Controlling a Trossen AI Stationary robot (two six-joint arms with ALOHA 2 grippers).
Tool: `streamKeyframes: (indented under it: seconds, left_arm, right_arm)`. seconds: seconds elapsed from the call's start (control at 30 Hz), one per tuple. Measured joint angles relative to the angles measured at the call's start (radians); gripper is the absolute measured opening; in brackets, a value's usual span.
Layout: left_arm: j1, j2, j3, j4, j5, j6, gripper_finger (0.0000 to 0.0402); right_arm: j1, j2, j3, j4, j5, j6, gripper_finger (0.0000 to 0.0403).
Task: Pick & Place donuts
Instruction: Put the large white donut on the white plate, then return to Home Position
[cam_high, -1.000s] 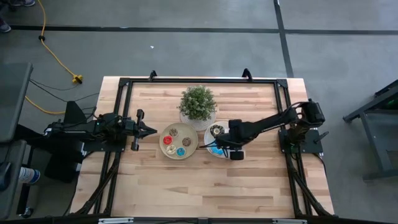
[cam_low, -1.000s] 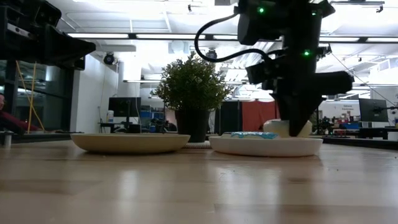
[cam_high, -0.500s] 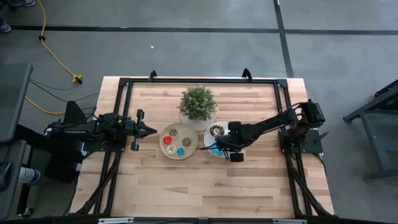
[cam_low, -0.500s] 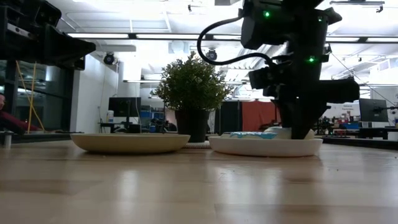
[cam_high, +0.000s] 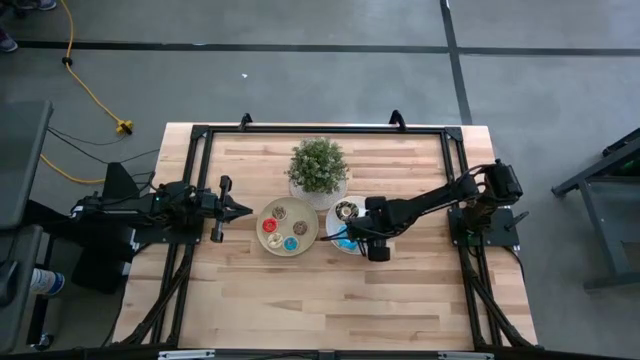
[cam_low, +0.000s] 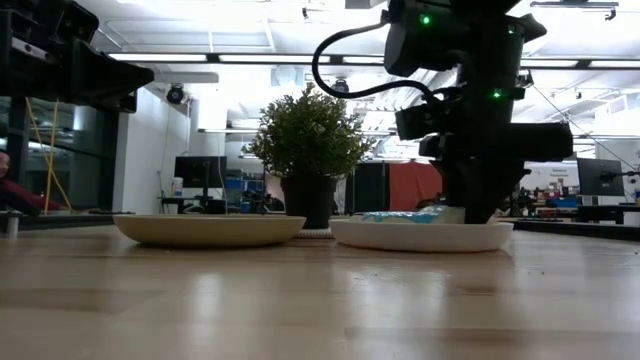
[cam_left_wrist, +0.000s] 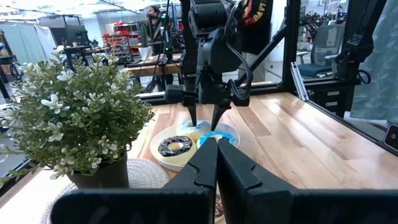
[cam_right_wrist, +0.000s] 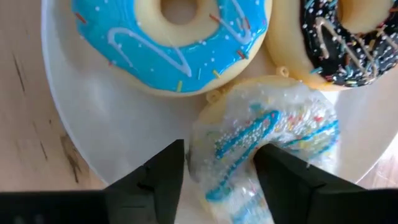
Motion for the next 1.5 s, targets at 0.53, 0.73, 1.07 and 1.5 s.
streamKeyframes:
  seconds: [0.53, 0.73, 1.07, 1.5]
  left_arm:
    - [0.000, 0.000, 0.000, 0.000, 0.000, 0.000, 0.0001]
    - [0.000, 0.000, 0.000, 0.000, 0.000, 0.000, 0.0001]
    - [0.000, 0.000, 0.000, 0.000, 0.000, 0.000, 0.0001]
    - [0.000, 0.000, 0.000, 0.000, 0.000, 0.000, 0.0001]
  right_arm:
    - [0.000, -0.009, 0.001, 0.018, -0.022, 0.027, 0.0241]
    - [0.000, -0.049, 0.002, 0.007, -0.009, 0.028, 0.0241]
    - [0.000, -0.131, 0.002, -0.058, -0.026, 0.083, 0.0241]
    - [0.015, -0.320, -0.011, 0.008, -0.122, 0.152, 0.0240]
